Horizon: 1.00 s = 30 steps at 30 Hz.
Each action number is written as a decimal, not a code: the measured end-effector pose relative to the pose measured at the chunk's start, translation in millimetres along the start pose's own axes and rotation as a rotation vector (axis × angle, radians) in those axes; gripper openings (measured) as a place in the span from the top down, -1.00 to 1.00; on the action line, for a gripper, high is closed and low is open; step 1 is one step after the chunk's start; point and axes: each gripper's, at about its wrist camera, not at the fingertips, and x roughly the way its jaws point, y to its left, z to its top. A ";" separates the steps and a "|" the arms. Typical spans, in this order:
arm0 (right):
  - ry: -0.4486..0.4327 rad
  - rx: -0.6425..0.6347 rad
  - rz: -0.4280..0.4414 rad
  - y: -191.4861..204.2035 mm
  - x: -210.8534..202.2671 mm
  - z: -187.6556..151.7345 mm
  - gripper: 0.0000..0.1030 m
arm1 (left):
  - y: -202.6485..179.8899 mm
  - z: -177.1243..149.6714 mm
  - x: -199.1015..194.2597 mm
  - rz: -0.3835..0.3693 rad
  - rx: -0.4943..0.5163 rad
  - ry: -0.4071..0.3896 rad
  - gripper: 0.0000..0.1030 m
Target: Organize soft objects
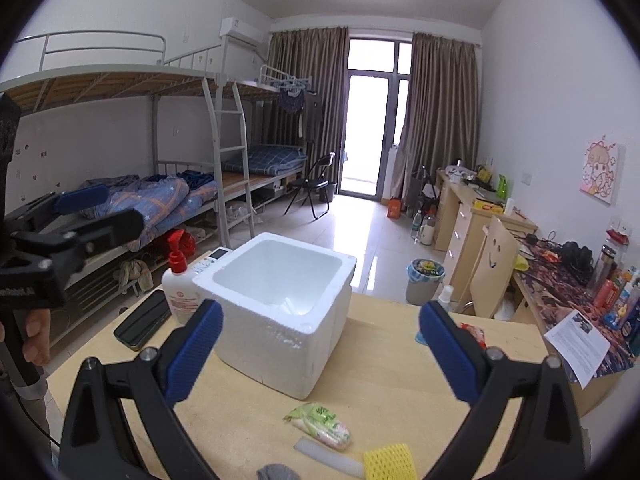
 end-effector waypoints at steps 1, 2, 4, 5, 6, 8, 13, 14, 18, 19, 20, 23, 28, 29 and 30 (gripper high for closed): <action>-0.005 0.001 -0.003 -0.2 -4.0 -1.1 -0.95 | -2.0 -1.4 -6.9 0.004 0.003 -0.010 -0.98; -0.013 0.004 -0.008 -0.4 -9.7 -2.5 -0.95 | -3.1 -2.6 -9.9 0.005 0.005 -0.012 -0.98; -0.022 0.007 -0.013 -1.1 -18.3 -4.9 -0.95 | -6.4 -5.8 -17.3 0.008 0.007 -0.014 -0.98; -0.029 0.013 -0.019 -1.7 -23.9 -6.9 -0.94 | -7.8 -7.4 -21.3 0.008 0.008 -0.018 -0.98; -0.034 0.016 -0.024 -1.4 -28.4 -8.5 -0.94 | -10.8 -9.4 -27.0 0.011 0.013 -0.024 -0.98; -0.040 0.016 -0.029 -0.1 -36.8 -10.3 -0.94 | -12.6 -13.8 -36.2 0.014 0.015 -0.038 -0.98; -0.063 0.016 -0.046 4.5 -57.6 -21.8 -0.94 | -19.7 -21.3 -49.5 -0.001 0.025 -0.045 -0.98; -0.067 0.022 -0.045 4.6 -61.2 -23.9 -0.95 | -20.5 -22.9 -51.9 0.003 0.028 -0.046 -0.98; -0.081 0.033 -0.057 4.7 -71.9 -32.1 -0.95 | -23.1 -32.0 -66.3 0.015 0.023 -0.075 -0.98; -0.083 0.033 -0.058 4.4 -74.6 -35.9 -0.95 | -23.1 -35.3 -69.5 0.017 0.017 -0.082 -0.98; -0.086 0.035 -0.059 4.8 -76.4 -38.6 -0.95 | -23.4 -38.5 -72.1 0.019 0.011 -0.089 -0.98; -0.105 0.042 -0.071 5.6 -83.7 -47.5 -0.95 | -24.4 -50.4 -83.2 0.026 -0.014 -0.126 -0.98; -0.146 0.077 -0.058 3.0 -93.2 -64.0 -0.95 | -30.8 -68.6 -88.7 0.035 -0.010 -0.129 -0.98; -0.148 0.082 -0.055 3.1 -93.7 -67.0 -0.95 | -31.0 -71.0 -89.3 0.032 -0.017 -0.131 -0.98; -0.148 0.086 -0.053 3.2 -94.0 -70.0 -0.95 | -30.9 -75.1 -90.8 0.035 -0.028 -0.135 -0.98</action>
